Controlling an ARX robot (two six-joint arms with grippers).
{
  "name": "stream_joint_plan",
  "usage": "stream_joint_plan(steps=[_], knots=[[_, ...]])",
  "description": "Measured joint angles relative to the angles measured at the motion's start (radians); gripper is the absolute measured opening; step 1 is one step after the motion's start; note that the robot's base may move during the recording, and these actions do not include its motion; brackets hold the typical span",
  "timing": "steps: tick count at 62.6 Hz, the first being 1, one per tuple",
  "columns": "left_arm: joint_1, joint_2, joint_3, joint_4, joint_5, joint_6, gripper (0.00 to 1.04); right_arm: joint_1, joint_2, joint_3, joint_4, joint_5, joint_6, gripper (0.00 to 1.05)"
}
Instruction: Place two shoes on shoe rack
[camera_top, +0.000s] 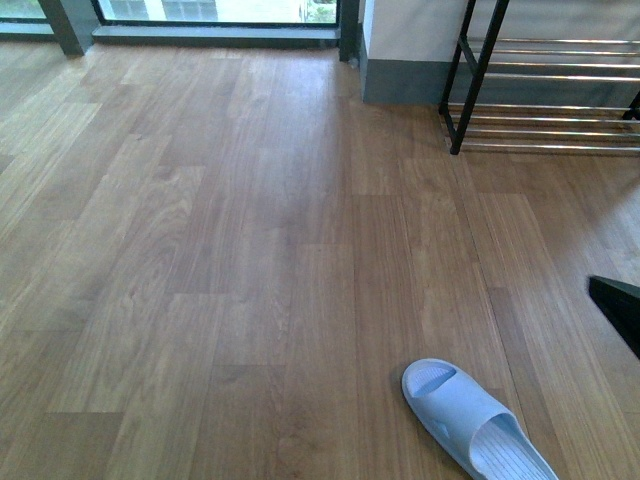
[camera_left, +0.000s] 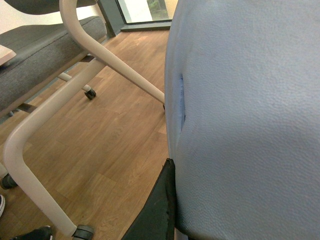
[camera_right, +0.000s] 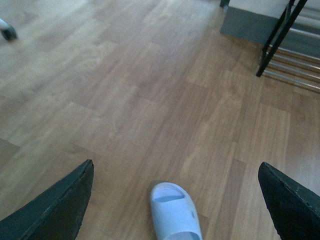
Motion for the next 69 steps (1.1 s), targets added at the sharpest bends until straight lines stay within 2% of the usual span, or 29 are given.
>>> stream_joint_plan(steps=[2,5,16,22,35,44,69], knots=[[0.0,0.0,0.0,0.0,0.0,0.0,0.02,-0.002,0.199,0.055,0.091,0.002,-0.034,0.95],[0.0,0.0,0.0,0.0,0.0,0.0,0.02,-0.008,0.386,0.111,0.137,0.002,-0.07,0.95],[0.0,0.0,0.0,0.0,0.0,0.0,0.02,-0.027,0.95,0.27,0.198,0.032,-0.131,0.95],[0.0,0.0,0.0,0.0,0.0,0.0,0.02,-0.039,1.138,0.336,0.203,0.041,-0.139,0.95],[0.0,0.0,0.0,0.0,0.0,0.0,0.02,-0.049,1.418,0.43,0.217,0.081,-0.157,0.95],[0.0,0.0,0.0,0.0,0.0,0.0,0.02,-0.043,1.535,0.484,0.223,0.071,-0.131,0.95],[0.0,0.0,0.0,0.0,0.0,0.0,0.02,-0.012,1.618,0.651,0.181,0.016,0.033,0.95]])
